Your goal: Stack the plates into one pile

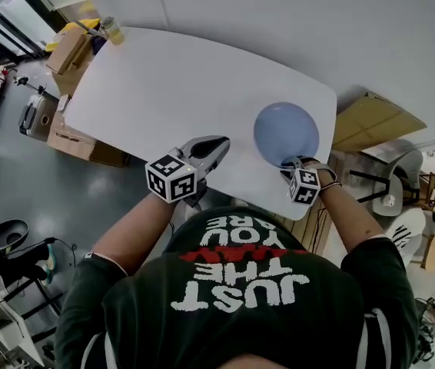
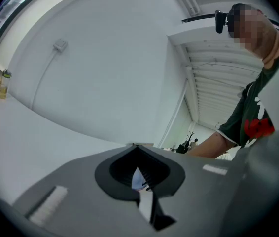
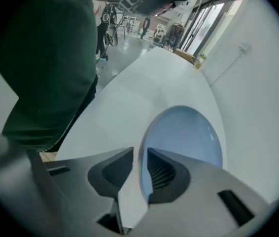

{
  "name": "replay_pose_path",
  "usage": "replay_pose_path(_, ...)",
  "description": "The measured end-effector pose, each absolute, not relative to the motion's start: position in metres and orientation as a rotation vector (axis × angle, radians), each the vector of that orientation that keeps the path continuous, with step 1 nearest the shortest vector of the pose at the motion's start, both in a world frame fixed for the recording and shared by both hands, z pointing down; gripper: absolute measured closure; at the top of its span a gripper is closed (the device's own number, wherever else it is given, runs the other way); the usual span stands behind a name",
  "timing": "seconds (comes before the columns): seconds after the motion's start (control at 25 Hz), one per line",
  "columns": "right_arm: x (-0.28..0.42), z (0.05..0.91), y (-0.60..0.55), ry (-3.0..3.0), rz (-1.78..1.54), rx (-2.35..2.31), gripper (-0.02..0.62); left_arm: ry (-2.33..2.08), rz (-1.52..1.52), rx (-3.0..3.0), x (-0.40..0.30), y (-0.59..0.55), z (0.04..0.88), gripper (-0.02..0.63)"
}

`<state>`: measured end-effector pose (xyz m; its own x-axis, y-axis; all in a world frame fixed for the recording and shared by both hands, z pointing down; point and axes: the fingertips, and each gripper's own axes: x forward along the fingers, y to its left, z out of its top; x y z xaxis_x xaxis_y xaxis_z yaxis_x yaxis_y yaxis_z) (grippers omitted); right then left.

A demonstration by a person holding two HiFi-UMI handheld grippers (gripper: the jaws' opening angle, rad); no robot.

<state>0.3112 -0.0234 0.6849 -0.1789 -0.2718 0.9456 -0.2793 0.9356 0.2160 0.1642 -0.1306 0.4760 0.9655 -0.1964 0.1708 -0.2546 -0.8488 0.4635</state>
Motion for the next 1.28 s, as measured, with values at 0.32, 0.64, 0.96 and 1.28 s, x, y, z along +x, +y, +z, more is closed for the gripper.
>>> replay_pose_path(0.32,0.304,0.603,-0.064,-2.117,0.128,0.539,0.449,-0.516,0.057,2.570,0.163,-0.116,0.470,0.604)
replay_pose_path(0.64,0.298,0.522,-0.101,-2.324,0.293,0.978,0.451,-0.515,0.002,2.526,0.136,-0.081,0.468,0.603)
replay_pose_path(0.96,0.311,0.494,-0.089,-2.438,0.180,0.983,0.451,-0.596,-0.039,2.613,0.156,-0.042,0.477,0.604)
replay_pose_path(1.28,0.384,0.520,-0.048,-2.567,0.179,0.964,0.502,-0.842,-0.108,2.537,0.237,-0.002,0.516,0.603)
